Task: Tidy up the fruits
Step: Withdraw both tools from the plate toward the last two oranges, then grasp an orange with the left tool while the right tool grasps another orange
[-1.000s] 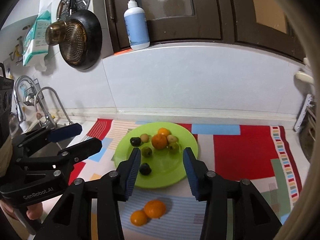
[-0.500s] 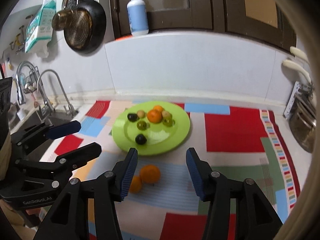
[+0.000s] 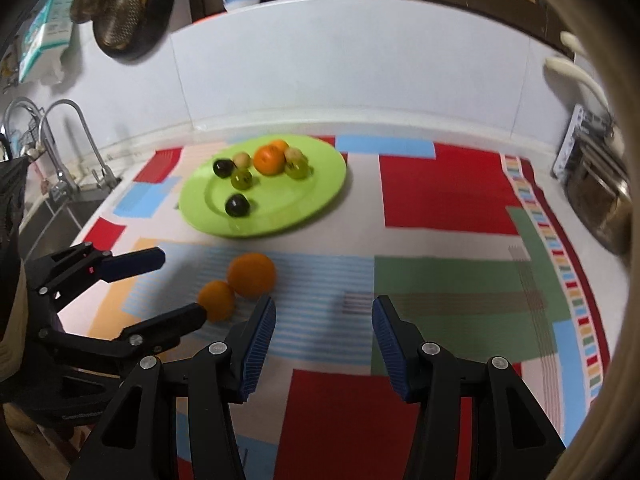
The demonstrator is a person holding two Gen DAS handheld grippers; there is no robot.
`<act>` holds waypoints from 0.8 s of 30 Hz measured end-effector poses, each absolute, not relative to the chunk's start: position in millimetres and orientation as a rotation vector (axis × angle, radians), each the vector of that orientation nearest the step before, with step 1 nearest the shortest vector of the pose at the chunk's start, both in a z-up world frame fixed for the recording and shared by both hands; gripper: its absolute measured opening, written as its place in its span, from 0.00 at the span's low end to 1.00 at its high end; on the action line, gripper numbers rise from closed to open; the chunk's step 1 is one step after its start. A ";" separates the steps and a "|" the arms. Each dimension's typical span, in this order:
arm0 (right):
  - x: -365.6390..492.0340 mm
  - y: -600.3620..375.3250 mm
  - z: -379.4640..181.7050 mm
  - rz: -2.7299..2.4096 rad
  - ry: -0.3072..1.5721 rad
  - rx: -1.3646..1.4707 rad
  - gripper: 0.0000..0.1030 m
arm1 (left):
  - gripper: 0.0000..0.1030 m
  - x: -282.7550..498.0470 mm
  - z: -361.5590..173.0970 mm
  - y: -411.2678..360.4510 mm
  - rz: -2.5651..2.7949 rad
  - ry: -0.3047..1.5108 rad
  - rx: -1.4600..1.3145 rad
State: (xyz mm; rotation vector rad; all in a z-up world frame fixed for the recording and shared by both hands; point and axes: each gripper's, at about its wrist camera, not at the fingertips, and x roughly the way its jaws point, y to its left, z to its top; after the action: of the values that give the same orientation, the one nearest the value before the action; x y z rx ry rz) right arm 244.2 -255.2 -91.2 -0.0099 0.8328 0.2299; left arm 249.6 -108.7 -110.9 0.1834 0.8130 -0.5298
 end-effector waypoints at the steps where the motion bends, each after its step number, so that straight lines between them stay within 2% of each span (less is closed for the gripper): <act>1: 244.7 -255.7 -94.1 0.230 0.843 -0.005 0.50 | 0.57 251.5 -114.6 -110.3 -0.533 0.822 0.189; 12: 252.0 -255.6 -116.6 0.229 0.913 0.009 0.50 | 0.44 269.8 -135.3 -117.5 -0.531 0.879 0.218; 17: 254.7 -251.5 -118.5 0.237 0.920 0.007 0.50 | 0.32 273.0 -138.2 -114.3 -0.534 0.896 0.202; 24: 260.6 -241.7 -120.0 0.276 0.928 0.004 0.50 | 0.32 267.2 -132.0 -101.1 -0.506 0.896 0.184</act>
State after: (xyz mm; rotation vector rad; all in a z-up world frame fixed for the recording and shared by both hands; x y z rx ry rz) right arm 260.6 -241.7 -120.0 0.0035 0.9281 0.2761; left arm 267.2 -101.1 -132.0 0.1838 0.8961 -0.5062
